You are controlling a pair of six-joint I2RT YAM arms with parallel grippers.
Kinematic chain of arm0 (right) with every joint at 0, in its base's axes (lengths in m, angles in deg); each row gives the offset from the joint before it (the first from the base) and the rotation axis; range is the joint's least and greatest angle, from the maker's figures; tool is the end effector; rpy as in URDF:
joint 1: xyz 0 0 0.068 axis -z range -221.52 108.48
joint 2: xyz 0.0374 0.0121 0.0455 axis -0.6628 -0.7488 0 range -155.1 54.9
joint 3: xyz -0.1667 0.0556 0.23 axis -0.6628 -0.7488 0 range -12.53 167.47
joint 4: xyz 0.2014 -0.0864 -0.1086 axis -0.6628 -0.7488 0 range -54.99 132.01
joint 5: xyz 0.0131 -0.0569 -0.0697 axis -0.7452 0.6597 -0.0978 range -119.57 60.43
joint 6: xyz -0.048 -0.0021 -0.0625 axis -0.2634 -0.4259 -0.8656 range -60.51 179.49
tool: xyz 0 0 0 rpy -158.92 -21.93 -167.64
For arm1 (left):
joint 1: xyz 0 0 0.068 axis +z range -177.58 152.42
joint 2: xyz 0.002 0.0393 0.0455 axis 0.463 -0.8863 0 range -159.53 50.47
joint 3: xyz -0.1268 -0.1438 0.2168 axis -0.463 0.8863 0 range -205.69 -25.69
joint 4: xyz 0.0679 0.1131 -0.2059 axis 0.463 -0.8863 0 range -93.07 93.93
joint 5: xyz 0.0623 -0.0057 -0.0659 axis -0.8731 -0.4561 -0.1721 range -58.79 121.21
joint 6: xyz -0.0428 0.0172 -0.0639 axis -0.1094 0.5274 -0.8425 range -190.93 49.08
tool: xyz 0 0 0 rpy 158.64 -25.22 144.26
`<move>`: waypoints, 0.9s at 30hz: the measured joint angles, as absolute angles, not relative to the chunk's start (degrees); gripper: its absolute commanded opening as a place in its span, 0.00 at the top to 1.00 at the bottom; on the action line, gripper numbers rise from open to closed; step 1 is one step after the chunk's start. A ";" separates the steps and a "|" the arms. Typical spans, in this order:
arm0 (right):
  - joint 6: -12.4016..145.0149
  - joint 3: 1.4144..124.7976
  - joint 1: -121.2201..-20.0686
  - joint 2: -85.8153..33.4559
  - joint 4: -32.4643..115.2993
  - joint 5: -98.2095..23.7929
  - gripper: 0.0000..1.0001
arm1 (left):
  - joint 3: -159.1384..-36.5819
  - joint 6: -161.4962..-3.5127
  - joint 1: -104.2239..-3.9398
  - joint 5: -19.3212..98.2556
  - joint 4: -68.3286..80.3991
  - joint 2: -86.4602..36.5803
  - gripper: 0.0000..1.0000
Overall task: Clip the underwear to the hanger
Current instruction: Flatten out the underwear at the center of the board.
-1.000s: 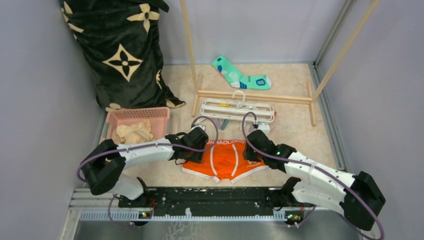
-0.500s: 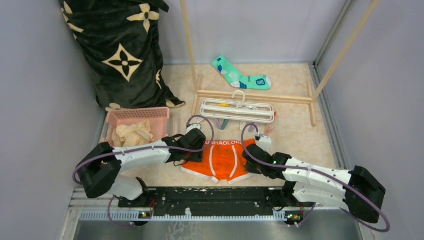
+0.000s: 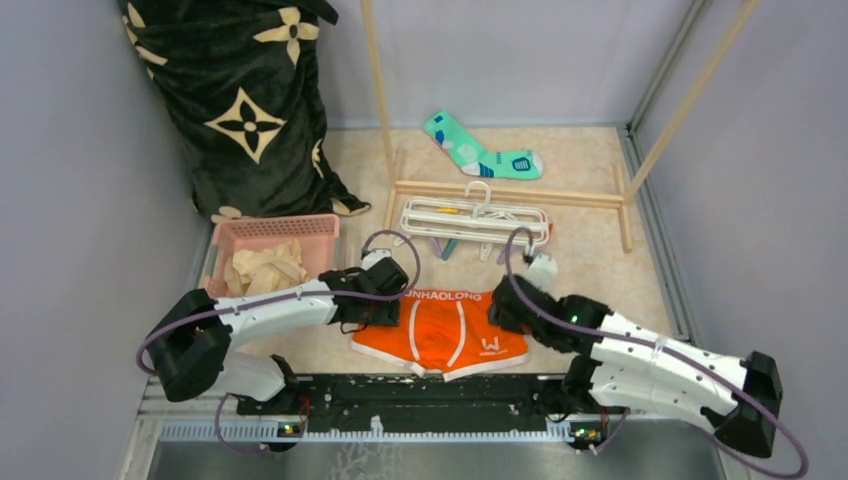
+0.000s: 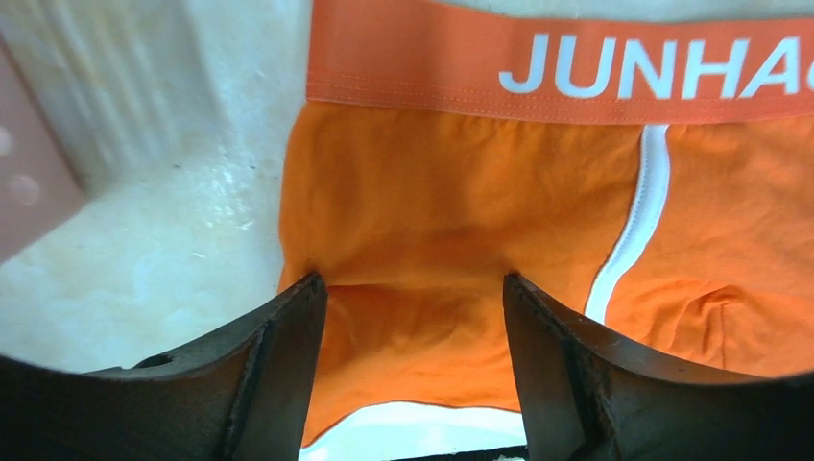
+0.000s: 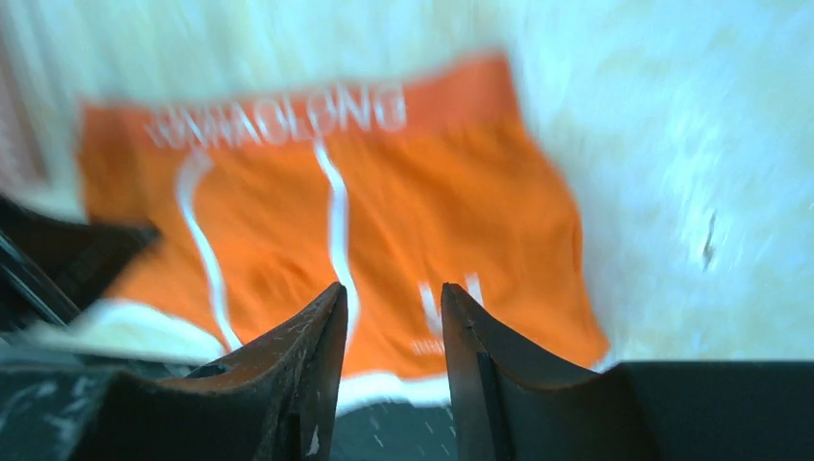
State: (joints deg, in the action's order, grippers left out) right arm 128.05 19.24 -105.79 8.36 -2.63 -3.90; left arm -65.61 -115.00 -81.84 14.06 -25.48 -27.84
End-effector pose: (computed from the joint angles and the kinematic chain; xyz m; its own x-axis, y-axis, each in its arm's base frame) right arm 0.0829 0.1043 0.2015 -0.8034 0.2655 -0.5330 0.0861 0.9375 0.3373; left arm 0.1508 -0.1752 0.1667 -0.8827 0.0887 -0.4614 0.1343 0.9887 -0.0667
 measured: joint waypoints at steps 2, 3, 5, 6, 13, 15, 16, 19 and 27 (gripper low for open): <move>122.25 24.14 -97.53 8.33 -1.17 -4.31 0.57 | -67.67 -114.56 -81.80 12.94 -28.06 -27.84 0.22; 119.72 25.65 -93.72 8.12 -0.05 -4.42 0.57 | -69.04 -114.23 -81.65 12.35 -28.82 -27.84 0.21; 114.78 27.35 -87.38 7.40 1.68 -5.27 0.56 | -71.51 -113.29 -81.06 11.57 -29.08 -27.81 0.20; 112.00 27.59 -84.50 6.54 2.53 -6.21 0.56 | -72.59 -112.90 -80.66 11.37 -28.95 -27.73 0.20; 97.93 27.61 -73.72 -3.58 6.83 -16.51 0.54 | -73.70 -109.14 -75.61 12.51 -27.90 -24.75 0.09; 95.17 27.50 -72.06 -6.20 8.47 -18.96 0.54 | -75.43 -107.83 -74.80 12.53 -28.19 -22.81 0.01; 93.93 27.31 -71.32 -7.51 9.57 -19.96 0.54 | -77.07 -107.07 -74.45 12.57 -28.38 -21.61 0.01; 91.26 26.43 -69.51 -10.59 11.84 -22.32 0.54 | -84.15 -105.23 -73.01 12.99 -28.38 -17.91 0.01; 87.72 24.09 -68.76 -16.49 16.71 -28.00 0.54 | -114.88 -103.00 -65.60 16.88 -30.55 -18.46 0.00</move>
State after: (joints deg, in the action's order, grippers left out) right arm 87.72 24.09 -68.76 -16.49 16.71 -28.00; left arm -114.88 -103.00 -65.60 16.88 -30.55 -18.46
